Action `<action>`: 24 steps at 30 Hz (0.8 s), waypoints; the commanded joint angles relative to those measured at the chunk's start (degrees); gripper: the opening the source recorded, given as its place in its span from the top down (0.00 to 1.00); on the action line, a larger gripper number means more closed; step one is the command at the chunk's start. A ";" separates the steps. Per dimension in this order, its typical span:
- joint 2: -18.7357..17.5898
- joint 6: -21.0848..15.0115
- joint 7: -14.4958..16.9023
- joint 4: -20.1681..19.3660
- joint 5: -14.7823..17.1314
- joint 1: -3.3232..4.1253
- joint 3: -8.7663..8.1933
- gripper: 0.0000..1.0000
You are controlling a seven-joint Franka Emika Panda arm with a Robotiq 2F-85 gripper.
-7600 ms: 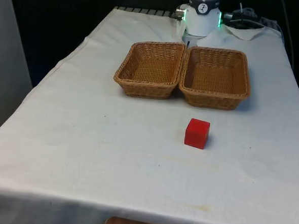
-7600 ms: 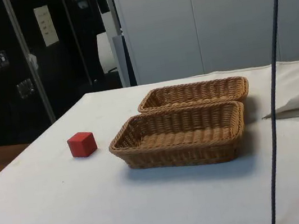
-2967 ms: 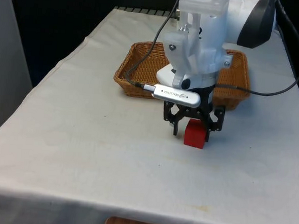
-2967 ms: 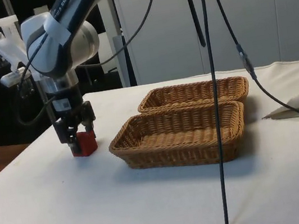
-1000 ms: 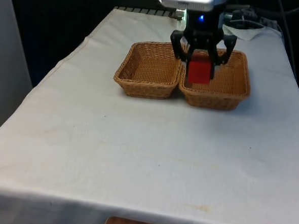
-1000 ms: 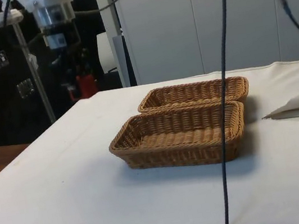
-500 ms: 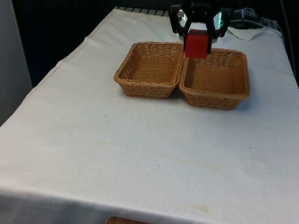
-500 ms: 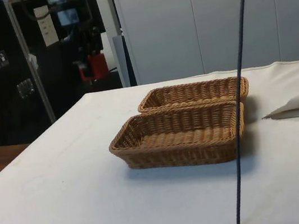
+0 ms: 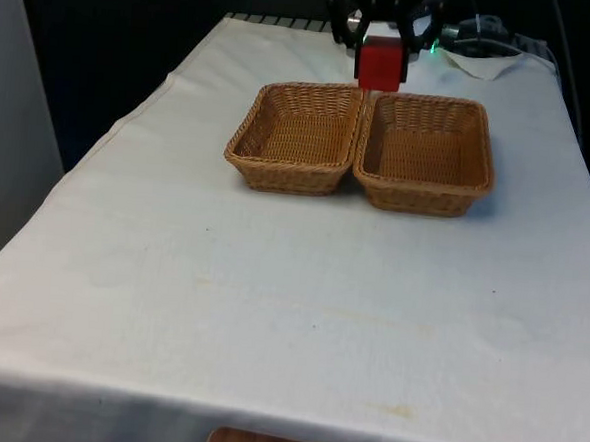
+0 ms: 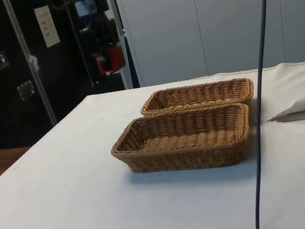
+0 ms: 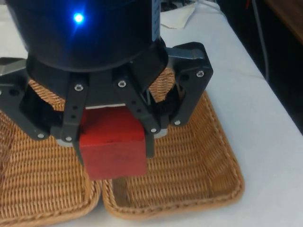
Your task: Pick up the red cube and place it into the right basket.
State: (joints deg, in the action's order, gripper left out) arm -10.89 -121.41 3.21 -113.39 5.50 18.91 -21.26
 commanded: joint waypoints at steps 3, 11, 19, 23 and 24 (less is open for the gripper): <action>1.95 -0.86 0.46 -2.46 -1.20 0.06 -0.34 0.99; 3.72 -0.29 1.26 -4.70 -1.72 -0.06 -0.52 0.99; 7.85 -2.81 2.75 -11.12 -3.55 -0.11 -1.38 0.99; 8.31 -3.95 3.67 -12.83 -3.72 -0.29 -1.89 0.99; 8.42 -4.35 4.01 -13.41 -3.72 -0.29 -2.12 0.99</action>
State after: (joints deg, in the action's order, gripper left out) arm -2.75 -124.90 7.05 -126.22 2.18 18.79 -23.32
